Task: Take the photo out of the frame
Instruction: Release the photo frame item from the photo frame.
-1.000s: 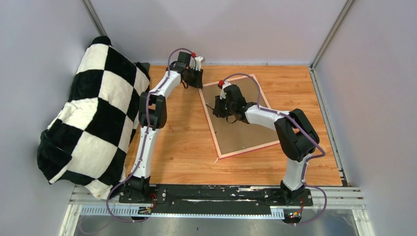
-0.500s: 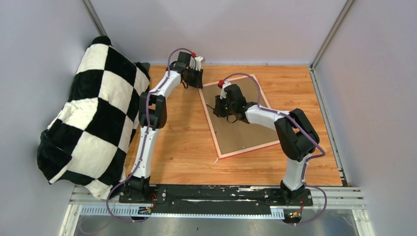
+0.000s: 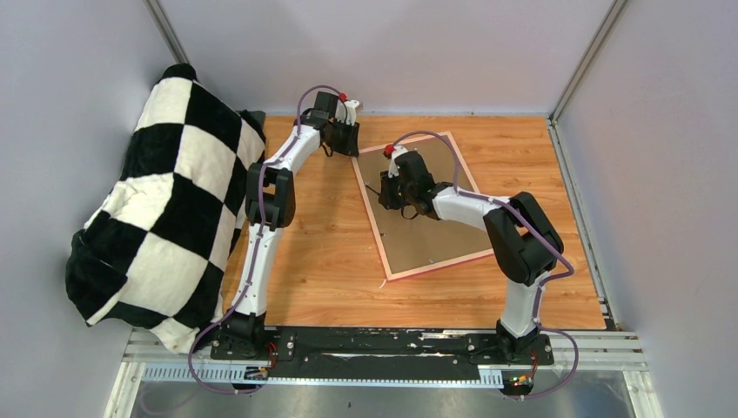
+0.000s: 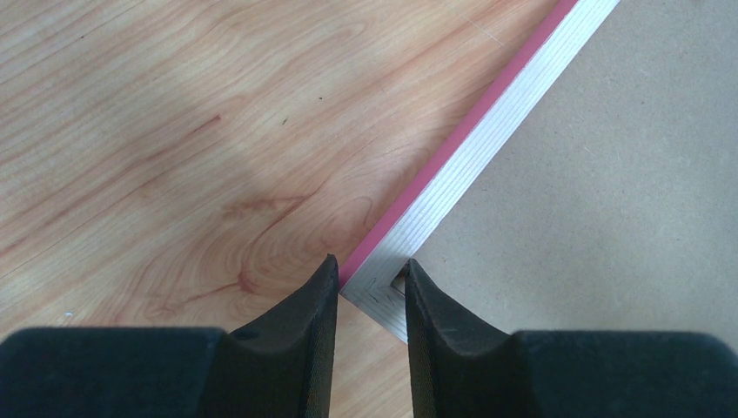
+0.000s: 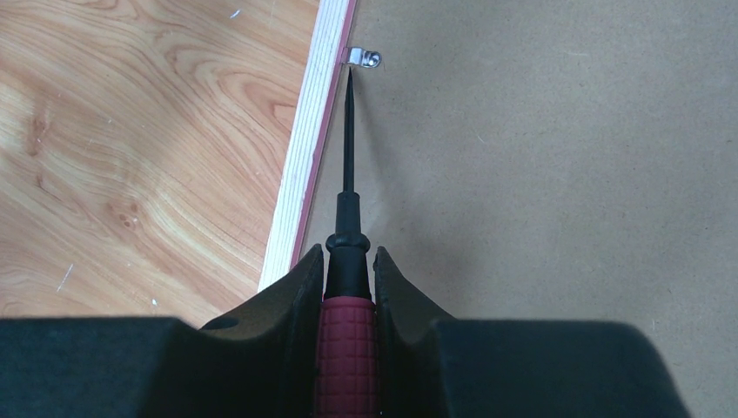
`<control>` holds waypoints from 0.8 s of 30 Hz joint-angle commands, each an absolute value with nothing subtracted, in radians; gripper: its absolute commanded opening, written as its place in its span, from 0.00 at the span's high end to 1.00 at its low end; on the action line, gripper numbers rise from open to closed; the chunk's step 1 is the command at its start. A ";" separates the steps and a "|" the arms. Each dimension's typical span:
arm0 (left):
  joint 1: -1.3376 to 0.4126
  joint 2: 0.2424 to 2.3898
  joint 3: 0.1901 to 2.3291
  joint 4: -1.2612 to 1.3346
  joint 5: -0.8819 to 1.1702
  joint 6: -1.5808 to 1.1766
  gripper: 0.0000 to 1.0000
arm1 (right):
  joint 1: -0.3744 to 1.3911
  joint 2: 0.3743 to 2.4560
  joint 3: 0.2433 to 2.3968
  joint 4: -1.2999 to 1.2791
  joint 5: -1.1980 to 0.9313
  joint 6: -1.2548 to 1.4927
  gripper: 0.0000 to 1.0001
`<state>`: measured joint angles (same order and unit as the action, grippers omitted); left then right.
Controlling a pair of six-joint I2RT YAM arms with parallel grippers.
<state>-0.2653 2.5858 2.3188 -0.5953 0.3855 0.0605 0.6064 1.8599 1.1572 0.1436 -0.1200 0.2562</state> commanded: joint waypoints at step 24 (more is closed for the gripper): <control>-0.284 2.651 2.317 -0.684 0.361 0.061 0.98 | 0.644 1.947 1.202 0.115 -0.001 0.287 1.00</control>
